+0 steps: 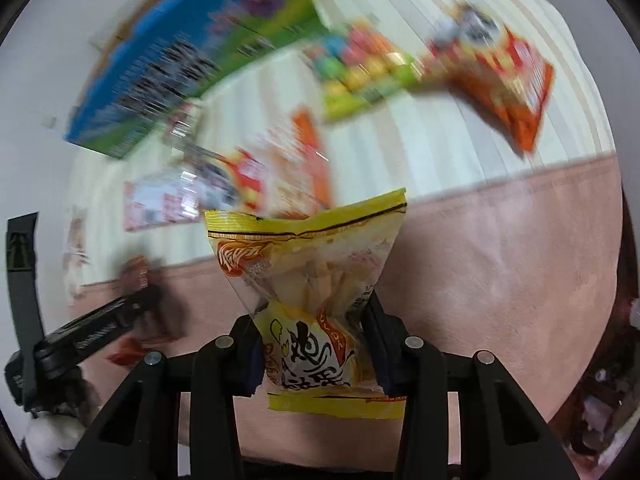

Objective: Organize snacks
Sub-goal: 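Carry both packets into the box and open both tools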

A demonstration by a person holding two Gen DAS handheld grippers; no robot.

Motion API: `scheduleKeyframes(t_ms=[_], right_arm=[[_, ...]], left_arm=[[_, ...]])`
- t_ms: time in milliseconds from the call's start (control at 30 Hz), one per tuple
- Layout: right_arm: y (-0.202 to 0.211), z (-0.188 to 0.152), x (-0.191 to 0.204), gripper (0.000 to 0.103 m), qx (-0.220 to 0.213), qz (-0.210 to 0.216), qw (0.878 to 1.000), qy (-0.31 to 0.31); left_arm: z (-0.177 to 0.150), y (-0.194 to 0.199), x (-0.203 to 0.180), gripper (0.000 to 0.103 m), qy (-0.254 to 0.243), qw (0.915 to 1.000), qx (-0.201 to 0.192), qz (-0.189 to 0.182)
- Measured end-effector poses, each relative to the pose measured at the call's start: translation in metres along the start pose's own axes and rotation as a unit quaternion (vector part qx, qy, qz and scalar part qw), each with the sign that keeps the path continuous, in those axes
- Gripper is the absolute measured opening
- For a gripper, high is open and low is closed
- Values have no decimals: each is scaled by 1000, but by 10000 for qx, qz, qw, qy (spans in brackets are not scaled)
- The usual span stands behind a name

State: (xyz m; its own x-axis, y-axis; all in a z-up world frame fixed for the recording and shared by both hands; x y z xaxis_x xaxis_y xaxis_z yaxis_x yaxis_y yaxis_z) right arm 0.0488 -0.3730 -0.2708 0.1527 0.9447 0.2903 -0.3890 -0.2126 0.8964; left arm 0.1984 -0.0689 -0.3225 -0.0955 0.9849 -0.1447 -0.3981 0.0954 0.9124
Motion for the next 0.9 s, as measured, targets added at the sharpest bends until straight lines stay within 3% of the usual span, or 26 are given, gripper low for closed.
scheduleKeyframes(t_ms=[133, 267, 467, 700, 900], right_arm=[[20, 35, 42, 45, -241, 501, 9984, -39], [31, 88, 96, 44, -525, 875, 9948, 68], [35, 180, 145, 45, -1016, 869, 9903, 380], [7, 267, 163, 44, -1056, 571, 9917, 462], [-31, 300, 153, 45, -698, 240, 9961, 489]], left_arm=[[49, 44, -19, 53, 51, 9982, -413, -430], [133, 69, -10, 53, 67, 9942, -779, -744], [250, 70, -14, 53, -73, 9908, -1210, -608], [311, 21, -12, 54, -29, 9947, -882, -519], [320, -31, -11, 54, -3, 9984, -290, -487]])
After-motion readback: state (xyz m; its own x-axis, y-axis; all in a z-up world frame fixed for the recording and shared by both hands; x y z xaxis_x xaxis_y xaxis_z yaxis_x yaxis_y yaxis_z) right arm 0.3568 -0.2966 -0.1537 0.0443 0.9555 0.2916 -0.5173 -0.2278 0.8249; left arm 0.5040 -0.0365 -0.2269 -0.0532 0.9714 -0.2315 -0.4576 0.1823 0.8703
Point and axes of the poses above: each gripper's, at about its wrist camera, not at the fingertips, and y roughly against the way its jaws point, x to its left, z to its top, the point moved 9 cm from there along -y, roughly the way its jaws point, and after that the axes turned 15 degrees about -x, right-handed, at the moved point
